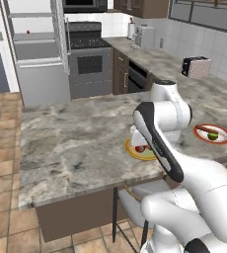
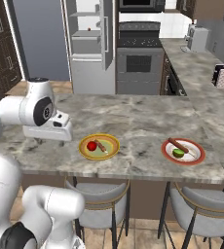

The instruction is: Pick up the apple and kiwi from the fridge and place one fruit on each plate on the dining counter.

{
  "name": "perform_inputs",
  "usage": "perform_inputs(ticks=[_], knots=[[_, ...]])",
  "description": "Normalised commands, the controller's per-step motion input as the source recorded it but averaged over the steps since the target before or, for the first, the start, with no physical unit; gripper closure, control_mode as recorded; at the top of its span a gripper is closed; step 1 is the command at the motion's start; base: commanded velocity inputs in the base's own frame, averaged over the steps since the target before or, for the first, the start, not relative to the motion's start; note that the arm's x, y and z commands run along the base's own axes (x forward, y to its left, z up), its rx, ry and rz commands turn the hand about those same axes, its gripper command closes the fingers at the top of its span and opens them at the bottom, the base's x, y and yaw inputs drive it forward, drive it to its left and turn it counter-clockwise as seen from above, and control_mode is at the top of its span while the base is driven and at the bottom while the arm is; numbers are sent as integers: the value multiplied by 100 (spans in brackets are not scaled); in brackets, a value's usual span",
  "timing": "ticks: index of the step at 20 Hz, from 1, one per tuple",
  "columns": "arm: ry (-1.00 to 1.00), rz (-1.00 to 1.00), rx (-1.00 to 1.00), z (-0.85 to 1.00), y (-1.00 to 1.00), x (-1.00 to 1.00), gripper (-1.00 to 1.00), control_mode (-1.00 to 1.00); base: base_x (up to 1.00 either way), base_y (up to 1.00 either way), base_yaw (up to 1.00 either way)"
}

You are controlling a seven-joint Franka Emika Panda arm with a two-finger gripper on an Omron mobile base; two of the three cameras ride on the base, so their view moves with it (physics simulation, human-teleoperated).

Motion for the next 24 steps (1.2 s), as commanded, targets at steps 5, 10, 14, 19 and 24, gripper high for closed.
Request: perform_inputs(ticks=[5, 10, 14, 19, 24], knots=[[7, 14, -10, -2, 23, -23, -100, -100, 0, 0, 0], [0, 10, 0, -21, -11, -40, -100, -100, 0, 0, 0], [0, 7, 0, -25, -22, -26, -100, -100, 0, 0, 0], [-2, 5, 0, -40, -14, -20, -100, -100, 0, 0, 0], [1, 1, 0, -56, -17, 1, -100, -100, 0, 0, 0]])
